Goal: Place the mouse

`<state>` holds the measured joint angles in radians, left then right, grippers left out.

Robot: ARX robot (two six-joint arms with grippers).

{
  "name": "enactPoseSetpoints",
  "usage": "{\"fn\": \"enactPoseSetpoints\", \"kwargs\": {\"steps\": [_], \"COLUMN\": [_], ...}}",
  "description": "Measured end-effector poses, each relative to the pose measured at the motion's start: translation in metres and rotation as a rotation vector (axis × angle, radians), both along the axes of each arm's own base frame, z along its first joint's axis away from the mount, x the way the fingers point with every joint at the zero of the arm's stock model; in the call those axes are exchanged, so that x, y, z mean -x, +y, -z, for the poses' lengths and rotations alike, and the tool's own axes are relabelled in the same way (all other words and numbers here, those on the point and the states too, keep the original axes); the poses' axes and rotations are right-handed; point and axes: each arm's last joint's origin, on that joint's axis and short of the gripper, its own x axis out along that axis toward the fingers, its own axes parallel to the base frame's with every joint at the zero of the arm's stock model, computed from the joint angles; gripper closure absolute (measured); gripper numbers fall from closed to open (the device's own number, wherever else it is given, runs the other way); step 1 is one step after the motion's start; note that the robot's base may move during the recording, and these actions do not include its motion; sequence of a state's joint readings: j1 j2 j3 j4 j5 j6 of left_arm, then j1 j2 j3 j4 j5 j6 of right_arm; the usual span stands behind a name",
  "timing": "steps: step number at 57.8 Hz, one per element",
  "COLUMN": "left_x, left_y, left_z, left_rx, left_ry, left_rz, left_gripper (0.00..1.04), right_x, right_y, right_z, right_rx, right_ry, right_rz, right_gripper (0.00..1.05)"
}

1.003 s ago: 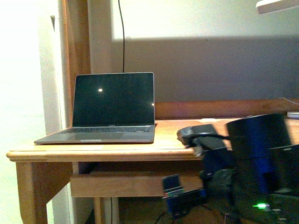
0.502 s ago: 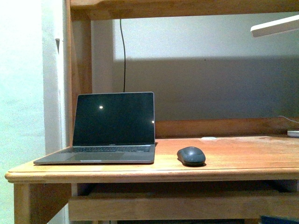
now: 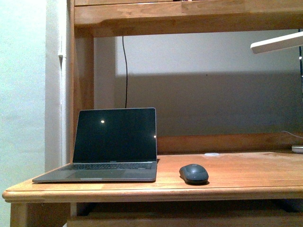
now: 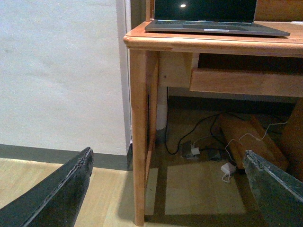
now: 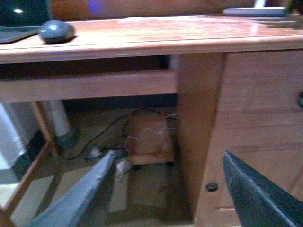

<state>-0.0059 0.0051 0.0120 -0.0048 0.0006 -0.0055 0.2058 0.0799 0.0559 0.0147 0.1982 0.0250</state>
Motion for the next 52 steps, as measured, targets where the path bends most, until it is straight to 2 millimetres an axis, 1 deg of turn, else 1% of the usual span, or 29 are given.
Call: {"fn": "enactPoseSetpoints", "kwargs": {"steps": [1,7,8,11,12,15,16,18,19,34,35,38,39,43,51,52], "left_x": [0.0,0.0,0.0,0.0,0.0,0.0,0.0,0.0,0.0,0.0,0.0,0.0,0.0,0.0,0.0,0.0], "left_y": [0.0,0.0,0.0,0.0,0.0,0.0,0.0,0.0,0.0,0.0,0.0,0.0,0.0,0.0,0.0,0.0], "left_z": [0.0,0.0,0.0,0.0,0.0,0.0,0.0,0.0,0.0,0.0,0.0,0.0,0.0,0.0,0.0,0.0], "left_rx": [0.0,0.0,0.0,0.0,0.0,0.0,0.0,0.0,0.0,0.0,0.0,0.0,0.0,0.0,0.0,0.0], "left_ry": [0.0,0.0,0.0,0.0,0.0,0.0,0.0,0.0,0.0,0.0,0.0,0.0,0.0,0.0,0.0,0.0], "left_rz": [0.0,-0.001,-0.001,0.0,0.0,-0.001,0.0,0.0,0.0,-0.001,-0.001,-0.001,-0.001,-0.001,-0.001,-0.001], "left_gripper": [0.08,0.08,0.08,0.08,0.08,0.08,0.08,0.08,0.08,0.08,0.08,0.08,0.08,0.08,0.08,0.08], "right_x": [0.0,0.001,0.001,0.001,0.001,0.001,0.001,0.001,0.001,0.001,0.001,0.001,0.001,0.001,0.001,0.001], "right_y": [0.0,-0.004,-0.005,-0.012,-0.012,-0.014,-0.014,-0.014,-0.014,-0.014,-0.014,-0.014,-0.014,-0.014,-0.014,-0.014], "right_z": [0.0,0.002,0.002,0.006,0.007,0.01,0.01,0.01,0.01,0.01,0.01,0.01,0.01,0.01,0.01,0.01], "right_rx": [0.001,0.013,0.013,0.017,0.016,0.017,0.017,0.017,0.018,0.02,0.021,0.021,0.021,0.021,0.02,0.021], "right_ry": [0.0,-0.006,-0.006,-0.011,-0.011,-0.011,-0.012,-0.014,-0.015,-0.016,-0.016,-0.017,-0.017,-0.017,-0.017,-0.017], "right_rz": [0.0,-0.03,-0.036,-0.012,-0.004,0.008,0.008,0.003,0.003,0.003,0.003,0.003,0.003,0.003,0.003,0.003], "right_gripper": [0.47,0.66,0.68,0.8,0.82,0.93,0.95,1.01,1.03,1.02,1.0,0.9,0.85,0.75,0.5,0.49]}}
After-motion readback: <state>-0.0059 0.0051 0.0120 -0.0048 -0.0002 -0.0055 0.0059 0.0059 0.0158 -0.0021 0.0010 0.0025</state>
